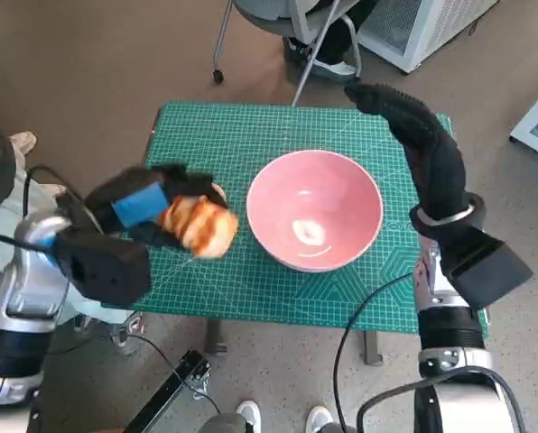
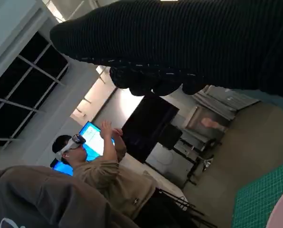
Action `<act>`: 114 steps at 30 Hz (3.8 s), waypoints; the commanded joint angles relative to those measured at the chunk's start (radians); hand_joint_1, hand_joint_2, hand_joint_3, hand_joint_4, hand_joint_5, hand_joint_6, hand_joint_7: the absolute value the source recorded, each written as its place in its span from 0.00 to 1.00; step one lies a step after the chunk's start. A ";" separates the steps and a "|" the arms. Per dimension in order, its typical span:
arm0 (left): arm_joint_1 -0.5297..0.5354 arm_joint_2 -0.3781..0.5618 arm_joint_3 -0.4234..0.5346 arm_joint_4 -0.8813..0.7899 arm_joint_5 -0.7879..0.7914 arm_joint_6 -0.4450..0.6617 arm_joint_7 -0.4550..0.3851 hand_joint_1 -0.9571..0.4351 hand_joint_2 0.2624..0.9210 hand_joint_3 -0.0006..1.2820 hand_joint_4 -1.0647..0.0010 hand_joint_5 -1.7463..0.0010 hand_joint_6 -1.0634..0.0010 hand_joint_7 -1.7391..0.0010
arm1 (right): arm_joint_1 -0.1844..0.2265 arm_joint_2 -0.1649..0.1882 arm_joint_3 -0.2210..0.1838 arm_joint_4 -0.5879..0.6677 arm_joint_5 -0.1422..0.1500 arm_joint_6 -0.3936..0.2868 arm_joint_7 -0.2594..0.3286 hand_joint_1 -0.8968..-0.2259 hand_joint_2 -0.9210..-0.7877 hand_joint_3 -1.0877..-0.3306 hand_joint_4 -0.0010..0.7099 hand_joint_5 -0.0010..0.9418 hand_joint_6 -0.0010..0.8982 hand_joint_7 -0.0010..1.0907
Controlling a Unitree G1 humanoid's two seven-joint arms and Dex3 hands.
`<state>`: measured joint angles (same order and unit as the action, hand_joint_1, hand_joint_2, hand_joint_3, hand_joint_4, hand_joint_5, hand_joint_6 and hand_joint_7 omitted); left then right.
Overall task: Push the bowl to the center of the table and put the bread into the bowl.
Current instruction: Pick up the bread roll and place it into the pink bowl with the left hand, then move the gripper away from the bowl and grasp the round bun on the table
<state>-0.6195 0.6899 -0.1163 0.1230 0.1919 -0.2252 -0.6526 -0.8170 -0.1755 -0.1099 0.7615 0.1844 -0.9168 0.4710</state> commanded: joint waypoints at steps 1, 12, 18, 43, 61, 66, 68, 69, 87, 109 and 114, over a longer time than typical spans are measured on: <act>-0.086 -0.072 -0.002 -0.005 -0.016 -0.020 0.042 0.69 1.00 0.10 0.47 0.25 0.41 0.33 | 0.008 0.000 0.004 0.012 0.006 0.005 0.011 0.38 0.00 0.40 0.43 0.02 0.00 0.68; -0.253 -0.221 -0.087 0.236 0.104 -0.141 0.184 0.69 0.99 0.07 0.40 0.29 0.39 0.35 | 0.019 -0.007 0.002 0.010 0.015 0.001 0.018 0.38 0.00 0.40 0.43 0.02 0.00 0.67; -0.318 -0.269 -0.135 0.369 0.157 -0.165 0.222 0.69 1.00 0.07 0.42 0.27 0.40 0.36 | 0.022 -0.013 -0.004 0.012 0.019 -0.001 0.020 0.38 0.00 0.40 0.42 0.01 0.00 0.66; -0.433 -0.375 -0.261 0.723 0.274 -0.095 0.189 0.68 0.95 0.07 0.83 0.98 0.81 0.76 | 0.043 -0.028 -0.017 0.001 0.000 -0.020 -0.010 0.40 0.00 0.42 0.43 0.01 0.00 0.66; -0.401 -0.340 -0.199 0.665 0.191 -0.158 0.167 0.57 0.90 0.03 0.92 0.99 0.84 0.81 | 0.035 -0.025 -0.013 0.012 -0.003 -0.023 -0.022 0.39 0.00 0.42 0.43 0.01 0.00 0.66; -0.392 -0.312 -0.148 0.623 0.121 -0.163 0.120 0.57 0.91 0.02 0.87 0.99 0.80 0.82 | 0.035 -0.023 -0.011 0.010 -0.001 -0.023 -0.020 0.39 0.00 0.42 0.43 0.01 0.00 0.66; -0.389 -0.295 -0.126 0.610 0.093 -0.168 0.101 0.57 0.92 0.02 0.85 0.99 0.77 0.83 | 0.034 -0.023 -0.010 0.010 0.002 -0.021 -0.018 0.39 0.00 0.42 0.43 0.01 0.00 0.66; -0.387 -0.287 -0.116 0.604 0.081 -0.169 0.093 0.57 0.92 0.02 0.84 0.99 0.76 0.84 | 0.034 -0.023 -0.011 0.010 0.004 -0.021 -0.016 0.39 0.00 0.42 0.43 0.01 0.00 0.66; -0.348 -0.104 -0.072 0.505 0.138 0.003 0.100 0.62 0.92 0.00 0.78 1.00 0.66 0.93 | 0.022 -0.026 -0.015 0.021 0.033 -0.015 0.021 0.39 0.00 0.43 0.43 0.01 0.00 0.66; -0.418 -0.111 -0.189 0.753 0.295 0.104 0.143 0.61 0.84 0.00 0.84 1.00 0.68 0.98 | 0.011 -0.025 -0.013 0.026 0.044 -0.010 0.055 0.40 0.00 0.42 0.43 0.01 0.00 0.66; -0.431 -0.129 -0.219 0.789 0.322 0.135 0.141 0.60 0.82 0.00 0.86 1.00 0.69 0.98 | 0.011 -0.028 -0.012 0.027 0.048 -0.011 0.060 0.40 0.00 0.42 0.43 0.01 0.00 0.66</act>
<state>-1.0169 0.5734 -0.3163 0.8903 0.4935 -0.1064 -0.5179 -0.8100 -0.1961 -0.1219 0.7736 0.2311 -0.9402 0.5168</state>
